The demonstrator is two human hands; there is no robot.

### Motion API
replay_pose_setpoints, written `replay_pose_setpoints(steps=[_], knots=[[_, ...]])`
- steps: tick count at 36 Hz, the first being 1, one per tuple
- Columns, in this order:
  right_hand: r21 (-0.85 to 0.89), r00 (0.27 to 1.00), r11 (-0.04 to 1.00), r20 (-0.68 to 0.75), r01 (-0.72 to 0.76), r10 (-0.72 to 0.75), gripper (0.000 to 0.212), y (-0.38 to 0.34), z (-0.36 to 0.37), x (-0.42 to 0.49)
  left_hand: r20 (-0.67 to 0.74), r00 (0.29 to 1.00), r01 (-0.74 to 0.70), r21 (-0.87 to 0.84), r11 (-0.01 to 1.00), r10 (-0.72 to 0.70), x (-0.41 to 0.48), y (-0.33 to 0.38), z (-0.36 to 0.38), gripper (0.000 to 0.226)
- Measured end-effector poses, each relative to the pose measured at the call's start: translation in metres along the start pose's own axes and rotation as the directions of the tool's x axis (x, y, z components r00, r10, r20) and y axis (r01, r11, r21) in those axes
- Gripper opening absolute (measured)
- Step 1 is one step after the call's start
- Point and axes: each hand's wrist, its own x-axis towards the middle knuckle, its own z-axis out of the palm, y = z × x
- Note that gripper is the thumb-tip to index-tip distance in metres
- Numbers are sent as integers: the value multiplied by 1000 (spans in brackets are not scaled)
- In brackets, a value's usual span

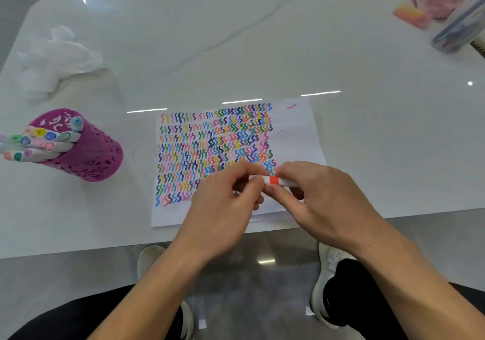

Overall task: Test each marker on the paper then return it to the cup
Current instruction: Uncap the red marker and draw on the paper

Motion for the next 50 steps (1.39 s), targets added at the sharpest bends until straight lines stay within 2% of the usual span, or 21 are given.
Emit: replay_pose_setpoints(steps=[2,6,13,22,26,29,32,35,36,40,43,46,50], knots=[[-34,999,999,-30,33,-34,29,3,0,-1,28,1000,-16,66,998,14,1,1,-1,19],[-107,996,992,-57,61,-67,30,6,-2,-1,78,997,-9,25,1000,7,3,2,-1,20],[-172,980,982,-171,75,-105,32,1,-1,-4,6,1000,27,-160,987,-26,2,0,4,21],[-176,981,984,-182,34,-67,39,1,4,-12,-28,998,46,-216,975,-53,-3,-4,14,25],[-149,986,988,-169,-27,2,47,2,5,-11,-61,995,56,-248,967,-73,-2,-4,13,22],[-122,997,989,-16,-82,80,48,-1,1,-10,-54,996,63,-229,971,-77,-3,-4,15,22],[-54,973,983,141,-175,181,38,0,-5,-10,-65,995,67,-173,983,-79,-3,-4,17,20],[134,965,961,134,-243,226,14,8,-9,-10,-143,988,41,-121,992,-59,-1,-4,14,17],[202,960,941,129,-272,250,12,12,-10,-10,-169,984,31,-105,994,-48,0,-5,12,16],[395,957,873,76,-285,279,20,18,-14,-8,-218,976,19,-37,999,-27,4,-7,8,13],[504,951,818,26,-278,307,21,20,-14,-8,-198,980,37,34,999,-30,5,-9,9,14],[632,943,724,30,-275,331,33,24,-16,-6,-157,987,48,120,992,-29,3,-9,13,15],[682,946,685,28,-255,324,43,29,-18,-6,-136,991,13,242,970,21,-1,-7,19,13]])
